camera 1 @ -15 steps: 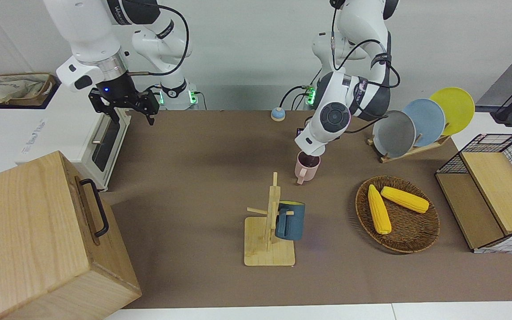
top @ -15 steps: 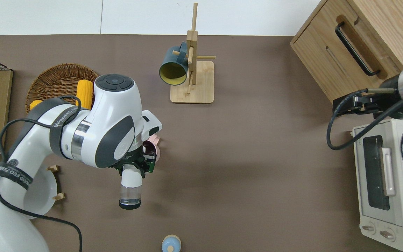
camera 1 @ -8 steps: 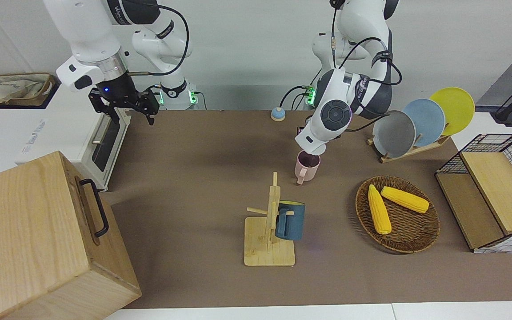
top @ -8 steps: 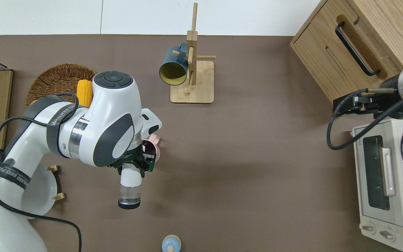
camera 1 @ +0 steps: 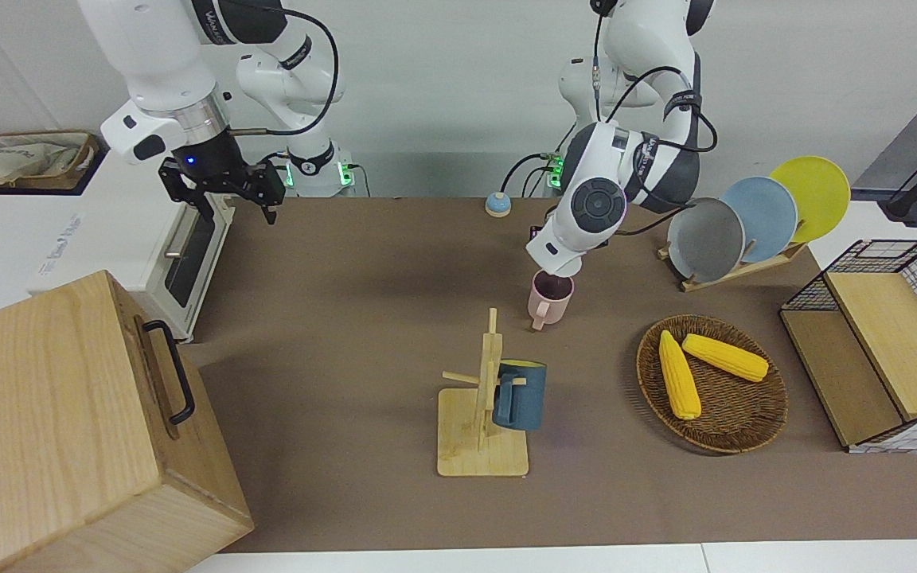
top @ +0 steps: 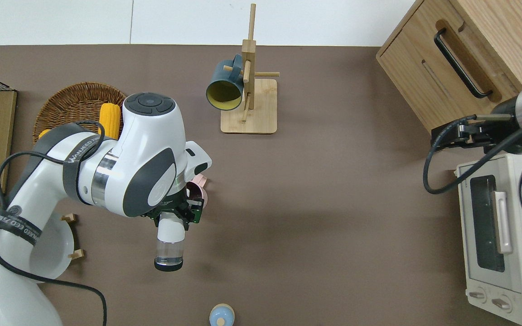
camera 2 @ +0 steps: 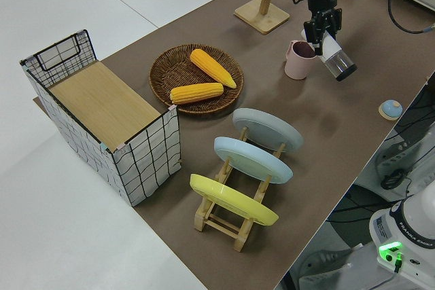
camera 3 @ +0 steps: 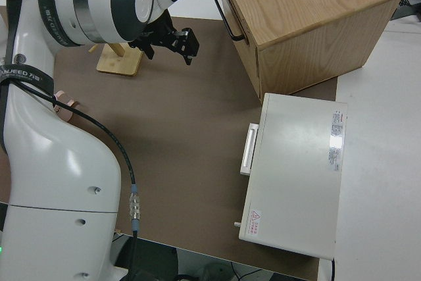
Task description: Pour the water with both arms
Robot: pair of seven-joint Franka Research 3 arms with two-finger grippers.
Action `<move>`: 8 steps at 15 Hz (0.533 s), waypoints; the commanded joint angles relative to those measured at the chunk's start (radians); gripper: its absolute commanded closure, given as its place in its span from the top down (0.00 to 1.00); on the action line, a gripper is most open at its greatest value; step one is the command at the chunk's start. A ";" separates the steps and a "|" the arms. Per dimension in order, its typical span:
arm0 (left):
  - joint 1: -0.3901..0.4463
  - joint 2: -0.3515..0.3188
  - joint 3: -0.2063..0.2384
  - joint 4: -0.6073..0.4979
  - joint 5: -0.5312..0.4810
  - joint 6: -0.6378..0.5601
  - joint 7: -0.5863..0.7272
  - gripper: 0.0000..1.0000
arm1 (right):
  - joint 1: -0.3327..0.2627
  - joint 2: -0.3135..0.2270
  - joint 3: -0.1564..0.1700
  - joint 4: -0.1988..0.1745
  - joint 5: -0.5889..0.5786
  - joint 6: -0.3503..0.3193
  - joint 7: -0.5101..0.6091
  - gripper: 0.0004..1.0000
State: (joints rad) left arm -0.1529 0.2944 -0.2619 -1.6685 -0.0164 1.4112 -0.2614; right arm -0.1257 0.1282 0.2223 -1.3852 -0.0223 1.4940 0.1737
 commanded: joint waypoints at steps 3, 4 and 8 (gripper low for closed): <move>-0.013 -0.014 -0.008 0.033 0.019 -0.084 -0.022 0.00 | -0.020 -0.005 0.012 -0.002 0.010 0.002 -0.023 0.99; -0.013 -0.017 -0.011 0.032 0.019 -0.096 -0.024 0.00 | -0.020 -0.005 0.012 -0.002 0.010 0.002 -0.023 0.99; -0.014 -0.020 -0.013 0.032 0.024 -0.127 -0.024 0.00 | -0.020 -0.005 0.012 -0.002 0.010 0.002 -0.023 0.99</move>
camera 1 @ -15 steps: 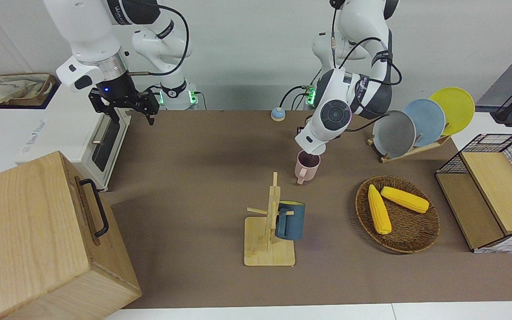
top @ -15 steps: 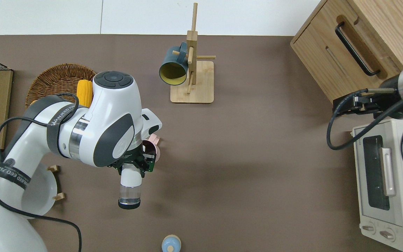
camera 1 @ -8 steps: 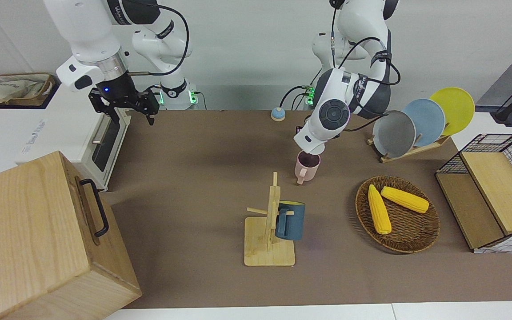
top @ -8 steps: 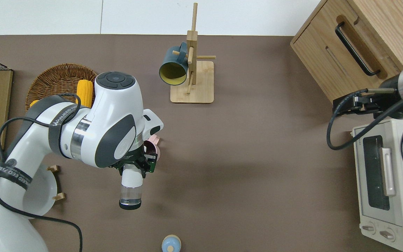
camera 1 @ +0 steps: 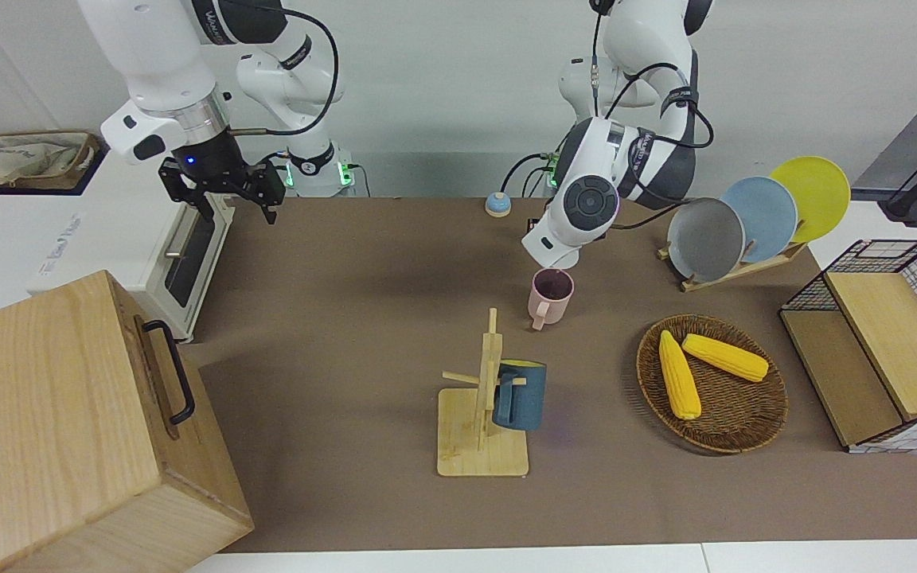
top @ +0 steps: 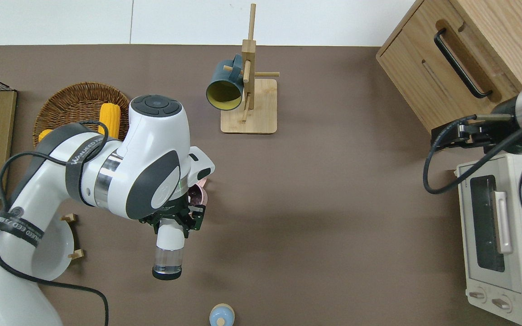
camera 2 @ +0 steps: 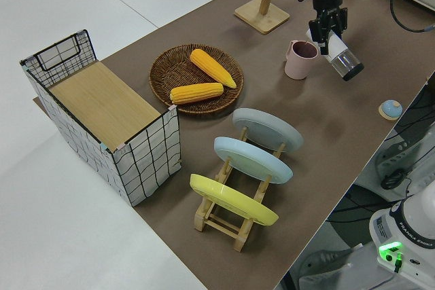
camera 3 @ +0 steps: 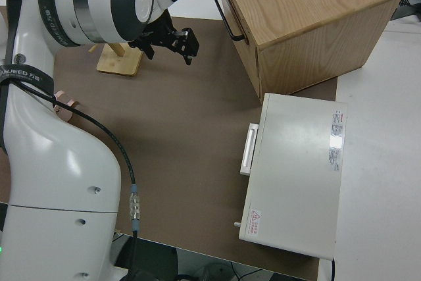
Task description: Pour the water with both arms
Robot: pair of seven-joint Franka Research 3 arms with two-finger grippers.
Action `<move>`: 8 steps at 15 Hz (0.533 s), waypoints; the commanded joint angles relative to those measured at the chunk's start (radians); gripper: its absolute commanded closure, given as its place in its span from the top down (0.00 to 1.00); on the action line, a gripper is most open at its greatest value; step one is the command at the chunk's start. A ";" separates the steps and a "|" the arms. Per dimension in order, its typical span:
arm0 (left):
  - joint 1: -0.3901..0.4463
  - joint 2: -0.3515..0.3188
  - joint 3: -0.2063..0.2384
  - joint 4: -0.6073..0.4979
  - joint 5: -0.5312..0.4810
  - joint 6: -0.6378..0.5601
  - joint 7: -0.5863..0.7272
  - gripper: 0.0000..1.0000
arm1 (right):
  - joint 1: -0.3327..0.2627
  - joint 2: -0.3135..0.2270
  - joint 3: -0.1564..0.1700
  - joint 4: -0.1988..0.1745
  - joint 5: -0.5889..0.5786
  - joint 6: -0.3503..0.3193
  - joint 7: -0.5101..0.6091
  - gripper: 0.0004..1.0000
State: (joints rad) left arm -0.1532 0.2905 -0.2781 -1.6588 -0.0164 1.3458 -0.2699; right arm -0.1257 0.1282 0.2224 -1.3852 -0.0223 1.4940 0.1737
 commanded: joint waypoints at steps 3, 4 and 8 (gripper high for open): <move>-0.014 -0.016 0.000 0.022 0.024 -0.073 -0.015 0.00 | -0.020 -0.005 0.012 -0.002 0.010 0.002 -0.023 0.99; -0.014 -0.016 -0.001 0.022 0.024 -0.073 -0.017 0.00 | -0.020 -0.005 0.012 -0.002 0.010 0.002 -0.025 0.99; -0.012 -0.016 -0.004 0.022 0.023 -0.071 -0.017 0.00 | -0.020 -0.005 0.012 -0.002 0.010 0.002 -0.023 0.99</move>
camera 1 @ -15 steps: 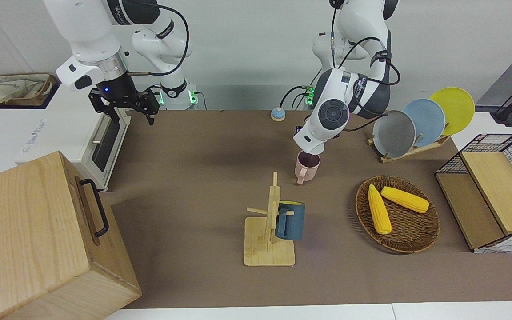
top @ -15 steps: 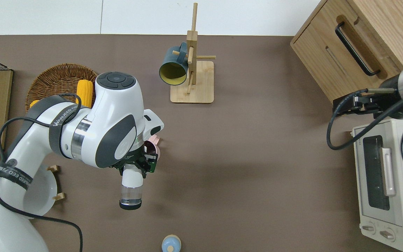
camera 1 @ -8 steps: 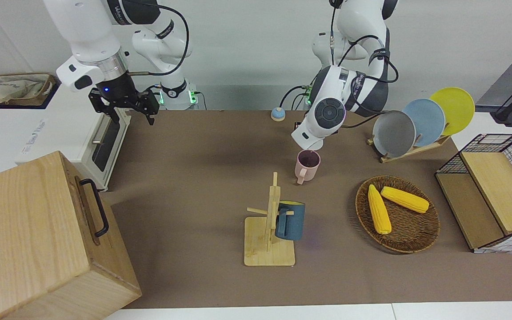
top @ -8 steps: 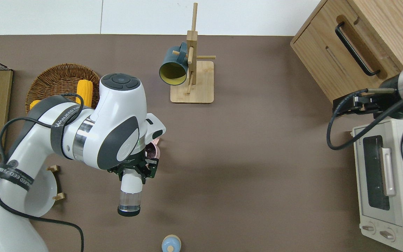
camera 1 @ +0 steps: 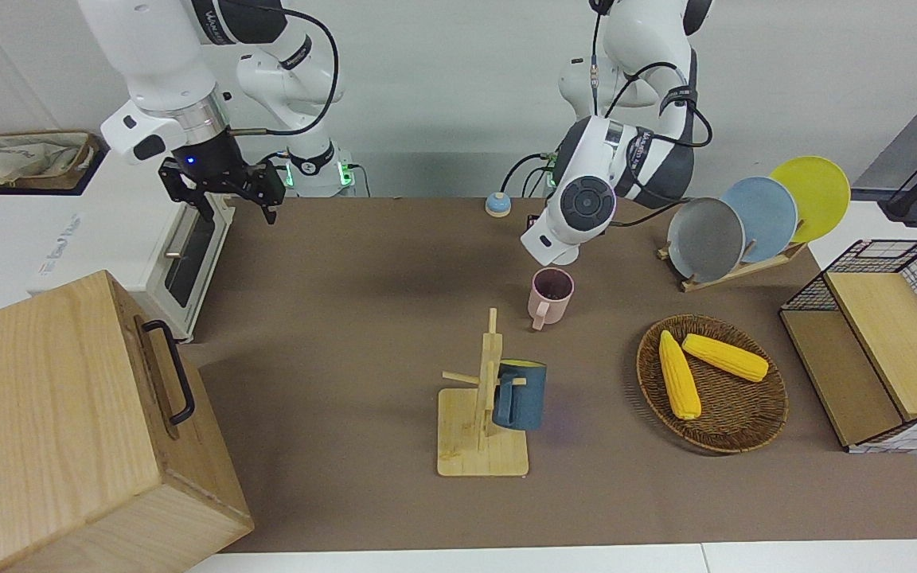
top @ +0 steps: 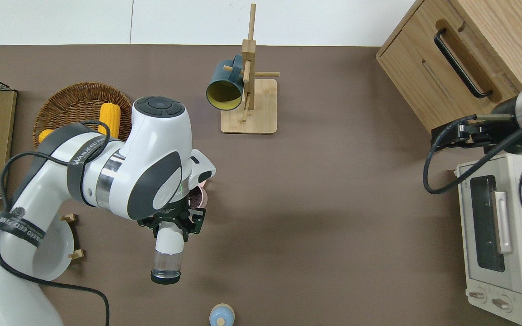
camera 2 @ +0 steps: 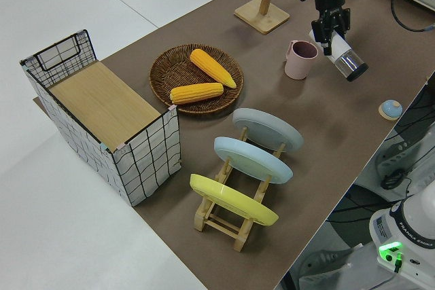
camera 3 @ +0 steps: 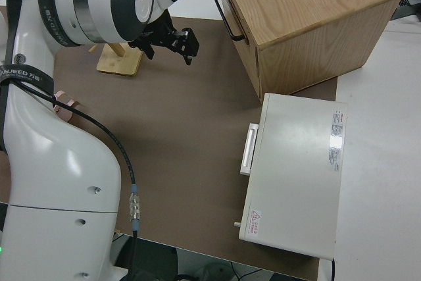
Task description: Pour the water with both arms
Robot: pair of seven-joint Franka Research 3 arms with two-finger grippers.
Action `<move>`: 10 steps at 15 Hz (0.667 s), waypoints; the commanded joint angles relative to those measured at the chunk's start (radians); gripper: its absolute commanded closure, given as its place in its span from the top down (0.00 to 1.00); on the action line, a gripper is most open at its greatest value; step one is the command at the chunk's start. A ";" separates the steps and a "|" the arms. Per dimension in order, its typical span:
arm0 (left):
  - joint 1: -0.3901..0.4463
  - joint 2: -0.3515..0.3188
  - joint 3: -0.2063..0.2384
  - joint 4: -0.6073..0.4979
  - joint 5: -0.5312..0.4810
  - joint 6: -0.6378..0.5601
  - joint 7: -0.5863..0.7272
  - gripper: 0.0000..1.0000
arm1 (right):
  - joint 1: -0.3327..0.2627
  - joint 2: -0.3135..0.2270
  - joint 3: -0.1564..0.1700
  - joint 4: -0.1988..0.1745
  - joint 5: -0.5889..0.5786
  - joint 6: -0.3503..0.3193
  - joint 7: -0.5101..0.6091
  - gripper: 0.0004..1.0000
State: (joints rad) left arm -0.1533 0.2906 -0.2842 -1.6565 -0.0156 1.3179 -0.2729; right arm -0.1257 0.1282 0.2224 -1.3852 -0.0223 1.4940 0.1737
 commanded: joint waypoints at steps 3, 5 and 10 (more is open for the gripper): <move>-0.011 -0.033 0.002 0.008 0.017 -0.034 -0.014 0.00 | -0.020 -0.005 0.012 -0.002 0.010 0.002 -0.025 0.99; -0.006 -0.042 0.002 0.004 0.013 -0.025 -0.012 0.00 | -0.020 -0.005 0.012 -0.002 0.010 0.002 -0.023 0.99; -0.002 -0.131 0.013 -0.083 -0.018 0.062 -0.011 0.00 | -0.020 -0.005 0.012 -0.002 0.010 0.002 -0.023 0.99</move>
State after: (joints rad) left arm -0.1528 0.2563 -0.2847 -1.6574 -0.0172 1.3306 -0.2740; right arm -0.1257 0.1282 0.2224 -1.3852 -0.0223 1.4940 0.1736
